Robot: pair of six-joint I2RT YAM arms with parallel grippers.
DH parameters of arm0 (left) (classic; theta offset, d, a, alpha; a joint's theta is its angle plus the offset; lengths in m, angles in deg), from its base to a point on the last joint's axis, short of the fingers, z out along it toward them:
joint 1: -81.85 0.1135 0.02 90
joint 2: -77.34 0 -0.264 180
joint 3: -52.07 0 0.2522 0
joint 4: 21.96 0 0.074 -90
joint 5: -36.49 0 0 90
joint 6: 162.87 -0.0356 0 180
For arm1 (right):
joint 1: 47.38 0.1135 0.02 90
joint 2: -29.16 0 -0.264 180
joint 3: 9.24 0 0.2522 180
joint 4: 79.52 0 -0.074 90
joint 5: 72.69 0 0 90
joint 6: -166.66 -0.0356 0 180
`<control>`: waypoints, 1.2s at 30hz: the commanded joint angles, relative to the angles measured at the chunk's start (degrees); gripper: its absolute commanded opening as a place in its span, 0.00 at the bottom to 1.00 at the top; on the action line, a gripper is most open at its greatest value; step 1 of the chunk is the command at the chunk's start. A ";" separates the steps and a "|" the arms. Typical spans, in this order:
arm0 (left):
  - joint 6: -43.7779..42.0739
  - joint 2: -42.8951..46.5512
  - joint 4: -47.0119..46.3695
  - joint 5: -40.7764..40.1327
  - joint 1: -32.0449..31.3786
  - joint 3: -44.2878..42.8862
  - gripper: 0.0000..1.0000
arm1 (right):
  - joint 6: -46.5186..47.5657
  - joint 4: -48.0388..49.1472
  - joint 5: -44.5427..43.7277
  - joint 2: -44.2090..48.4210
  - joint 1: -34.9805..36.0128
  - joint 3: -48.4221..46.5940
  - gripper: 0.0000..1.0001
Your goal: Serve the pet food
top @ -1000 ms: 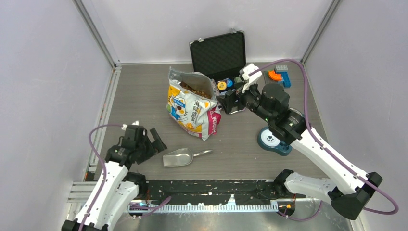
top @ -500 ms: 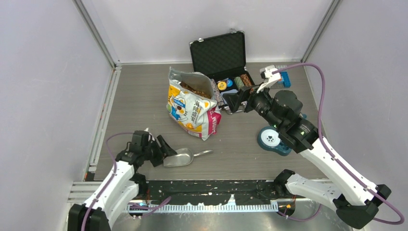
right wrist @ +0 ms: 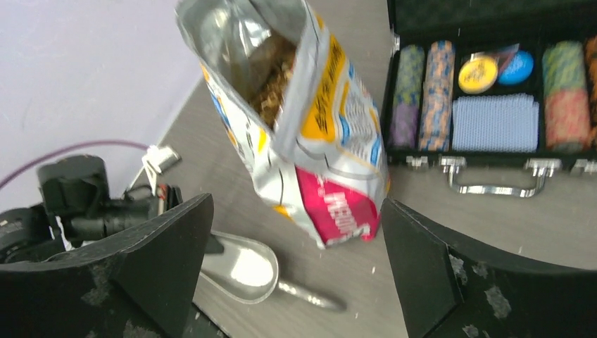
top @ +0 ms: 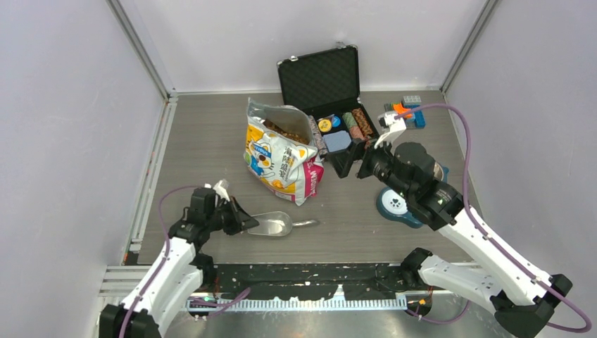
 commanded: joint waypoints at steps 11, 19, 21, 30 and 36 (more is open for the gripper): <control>-2.11 20.52 -7.25 11.51 -0.06 -8.74 0.00 | -16.01 0.91 27.03 11.12 -0.02 16.67 0.96; 1.91 18.60 -13.70 11.50 -0.09 -11.58 0.00 | -24.36 18.01 34.70 9.49 -0.02 25.44 0.97; 2.24 18.35 -15.03 12.14 -0.06 -11.84 0.00 | -24.48 19.39 34.73 8.31 -0.02 25.38 0.97; 4.11 18.39 -18.54 12.55 -0.06 -12.72 0.00 | -26.83 29.52 37.37 2.97 -0.02 24.78 0.94; 2.91 17.31 -17.23 11.72 -0.09 -14.44 0.00 | -28.56 35.95 38.09 -0.27 -0.03 24.36 0.72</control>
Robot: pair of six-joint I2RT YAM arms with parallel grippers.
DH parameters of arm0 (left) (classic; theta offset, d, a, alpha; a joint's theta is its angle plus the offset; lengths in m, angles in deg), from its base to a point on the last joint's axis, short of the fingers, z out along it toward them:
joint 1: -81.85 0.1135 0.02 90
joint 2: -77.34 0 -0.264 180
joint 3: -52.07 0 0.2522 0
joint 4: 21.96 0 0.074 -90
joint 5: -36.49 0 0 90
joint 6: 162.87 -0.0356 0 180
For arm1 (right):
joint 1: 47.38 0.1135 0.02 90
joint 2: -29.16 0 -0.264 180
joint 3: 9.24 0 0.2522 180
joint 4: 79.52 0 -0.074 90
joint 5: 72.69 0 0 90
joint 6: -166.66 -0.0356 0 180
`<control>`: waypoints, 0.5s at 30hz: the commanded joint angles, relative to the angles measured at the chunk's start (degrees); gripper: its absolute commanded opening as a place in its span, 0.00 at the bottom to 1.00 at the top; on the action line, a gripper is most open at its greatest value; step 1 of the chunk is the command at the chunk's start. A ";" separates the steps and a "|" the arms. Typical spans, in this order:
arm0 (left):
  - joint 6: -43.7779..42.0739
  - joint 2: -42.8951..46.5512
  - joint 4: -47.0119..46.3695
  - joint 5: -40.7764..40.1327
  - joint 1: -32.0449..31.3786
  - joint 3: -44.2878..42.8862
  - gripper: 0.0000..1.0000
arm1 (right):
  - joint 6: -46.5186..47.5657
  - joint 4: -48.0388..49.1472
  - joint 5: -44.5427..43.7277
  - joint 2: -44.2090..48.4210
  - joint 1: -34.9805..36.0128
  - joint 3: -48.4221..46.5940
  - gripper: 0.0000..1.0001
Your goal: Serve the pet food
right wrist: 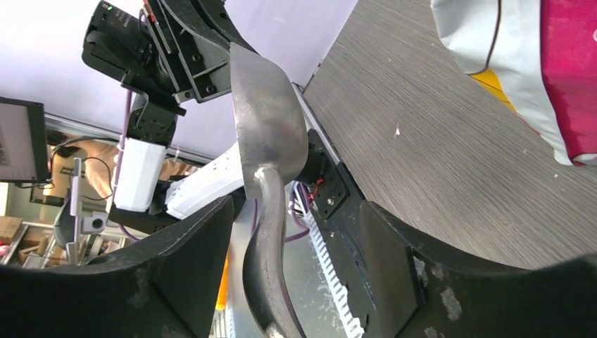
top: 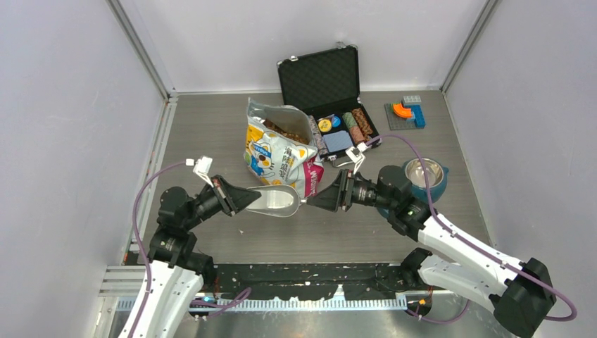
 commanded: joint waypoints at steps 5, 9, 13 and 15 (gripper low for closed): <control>-0.79 -0.77 -1.81 -1.37 -0.01 -3.69 0.00 | -2.44 8.89 2.09 -1.20 -0.02 -1.94 0.52; -0.99 -0.84 -0.77 -3.74 0.01 -3.82 0.00 | -2.52 8.38 1.69 -0.47 -0.02 -1.63 0.47; -0.56 -1.72 -0.66 -3.83 0.03 -4.11 0.00 | -2.52 8.38 1.80 -0.07 -0.02 -1.78 0.47; -0.40 -2.08 -0.77 -3.99 0.01 -4.20 0.00 | -2.60 8.63 2.05 -0.18 -0.02 -1.80 0.48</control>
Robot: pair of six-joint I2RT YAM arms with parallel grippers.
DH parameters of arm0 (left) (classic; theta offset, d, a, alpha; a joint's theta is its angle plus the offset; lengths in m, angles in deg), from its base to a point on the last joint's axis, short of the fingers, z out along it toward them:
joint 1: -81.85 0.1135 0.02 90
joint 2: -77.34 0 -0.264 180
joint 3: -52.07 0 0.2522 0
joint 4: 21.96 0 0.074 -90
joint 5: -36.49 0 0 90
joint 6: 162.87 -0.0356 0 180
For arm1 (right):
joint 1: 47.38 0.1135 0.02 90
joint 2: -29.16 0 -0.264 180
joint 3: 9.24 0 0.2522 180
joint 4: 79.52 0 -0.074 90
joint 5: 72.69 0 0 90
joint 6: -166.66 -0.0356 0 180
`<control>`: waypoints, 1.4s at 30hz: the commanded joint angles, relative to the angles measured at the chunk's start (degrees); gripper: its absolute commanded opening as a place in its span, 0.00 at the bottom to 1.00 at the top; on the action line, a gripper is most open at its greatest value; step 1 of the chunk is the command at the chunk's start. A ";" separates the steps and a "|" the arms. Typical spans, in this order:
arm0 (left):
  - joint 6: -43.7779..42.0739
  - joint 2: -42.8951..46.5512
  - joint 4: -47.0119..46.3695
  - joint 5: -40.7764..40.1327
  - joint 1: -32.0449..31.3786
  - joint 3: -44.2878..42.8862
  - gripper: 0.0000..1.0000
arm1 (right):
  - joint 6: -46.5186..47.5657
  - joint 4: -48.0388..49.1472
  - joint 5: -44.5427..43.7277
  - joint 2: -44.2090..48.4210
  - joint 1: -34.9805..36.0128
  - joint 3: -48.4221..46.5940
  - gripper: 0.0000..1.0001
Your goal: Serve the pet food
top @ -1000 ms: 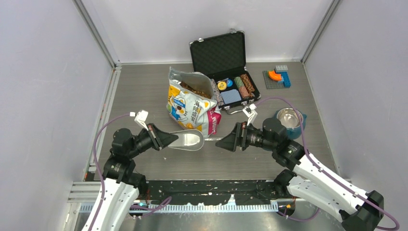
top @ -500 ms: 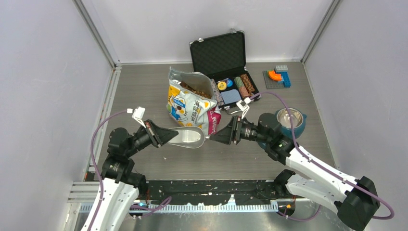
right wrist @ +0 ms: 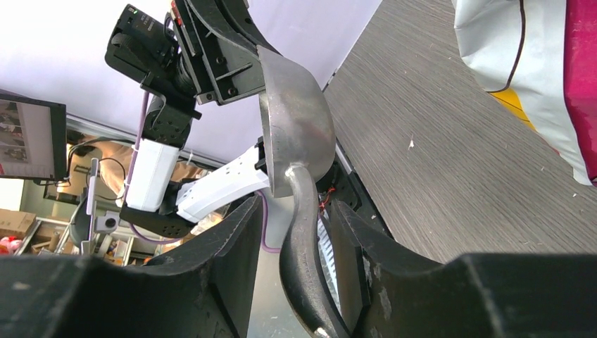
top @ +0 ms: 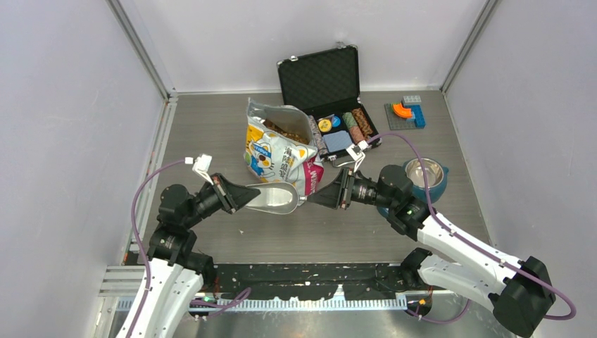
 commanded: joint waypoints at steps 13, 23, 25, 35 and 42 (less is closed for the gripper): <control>1.03 -1.06 -1.59 -3.17 0.04 -3.05 0.00 | -0.73 5.78 3.10 -0.48 -0.01 -2.53 0.50; 2.75 -4.66 -5.78 -2.19 0.04 -2.50 0.00 | -2.30 9.25 7.00 -1.18 -0.02 -2.36 0.48; 2.91 -4.77 -6.83 -1.21 0.03 -2.22 0.00 | -1.69 7.31 6.59 -0.99 -0.02 -2.69 0.45; -0.54 -3.34 -1.40 -1.78 0.05 -4.27 0.74 | 4.69 -5.01 -0.67 1.80 -0.06 -7.26 0.05; -6.68 -1.97 9.50 -11.80 0.05 -11.68 0.99 | 15.63 -32.03 -11.51 3.67 -0.11 -25.77 0.05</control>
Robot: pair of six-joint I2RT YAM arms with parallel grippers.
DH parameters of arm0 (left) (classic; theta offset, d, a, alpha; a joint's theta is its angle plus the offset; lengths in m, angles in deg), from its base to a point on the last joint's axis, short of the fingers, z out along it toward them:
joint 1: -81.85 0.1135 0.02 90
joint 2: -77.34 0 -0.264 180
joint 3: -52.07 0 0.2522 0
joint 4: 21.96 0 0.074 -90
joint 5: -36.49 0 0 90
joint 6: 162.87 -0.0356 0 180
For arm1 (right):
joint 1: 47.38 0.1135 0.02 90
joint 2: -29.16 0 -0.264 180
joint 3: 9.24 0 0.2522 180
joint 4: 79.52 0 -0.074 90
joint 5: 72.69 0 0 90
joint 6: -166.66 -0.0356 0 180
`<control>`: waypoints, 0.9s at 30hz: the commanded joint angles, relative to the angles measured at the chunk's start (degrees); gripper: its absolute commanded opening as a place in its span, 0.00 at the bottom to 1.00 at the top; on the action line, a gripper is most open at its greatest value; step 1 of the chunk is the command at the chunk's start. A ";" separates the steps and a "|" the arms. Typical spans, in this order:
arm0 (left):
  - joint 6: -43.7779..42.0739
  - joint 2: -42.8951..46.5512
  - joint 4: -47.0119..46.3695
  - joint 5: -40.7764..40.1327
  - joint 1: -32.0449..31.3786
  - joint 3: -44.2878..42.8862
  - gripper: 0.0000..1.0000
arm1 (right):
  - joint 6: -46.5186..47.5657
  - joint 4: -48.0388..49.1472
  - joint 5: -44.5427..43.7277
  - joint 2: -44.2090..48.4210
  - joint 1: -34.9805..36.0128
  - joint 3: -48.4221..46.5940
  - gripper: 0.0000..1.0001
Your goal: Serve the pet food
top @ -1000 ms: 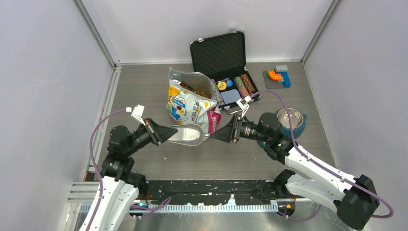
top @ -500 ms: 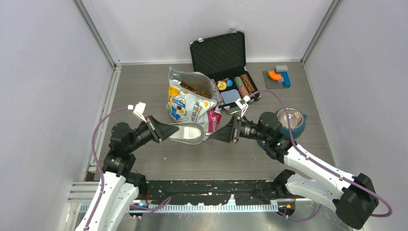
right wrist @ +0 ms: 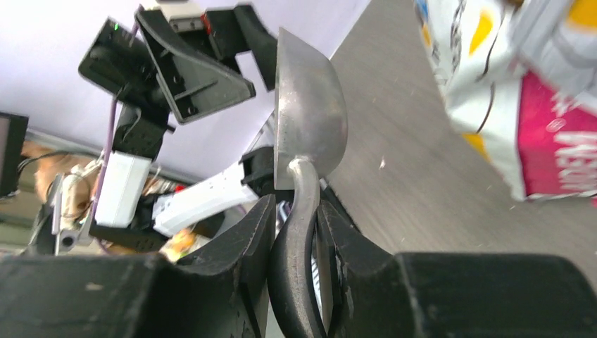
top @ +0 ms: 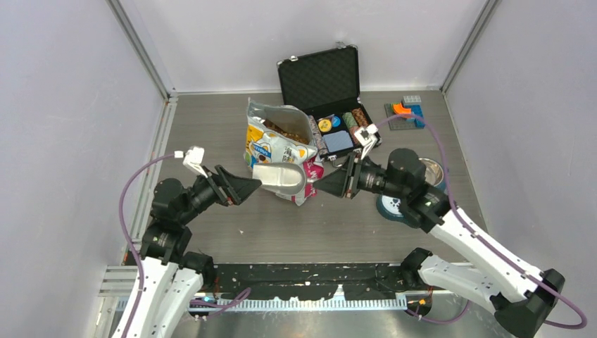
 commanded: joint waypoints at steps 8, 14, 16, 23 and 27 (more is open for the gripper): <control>-7.79 -6.49 13.51 -20.70 0.06 -14.76 0.99 | 19.06 -35.53 -22.71 -11.20 0.12 -38.51 0.05; -9.27 -11.11 13.59 -24.41 0.10 -17.26 0.99 | 28.06 -51.65 -30.36 -25.27 0.11 -58.88 0.05; -9.36 -11.72 11.12 -26.07 0.09 -15.95 0.99 | 32.69 -53.96 -31.45 -27.94 0.11 -62.09 0.05; -8.89 -14.78 5.85 -28.29 0.08 -12.49 0.99 | 41.03 -57.65 -33.03 -34.61 0.09 -68.79 0.05; -9.88 -16.02 5.52 -28.93 0.10 -12.39 0.99 | 41.33 -60.50 -29.63 -39.85 0.13 -73.08 0.05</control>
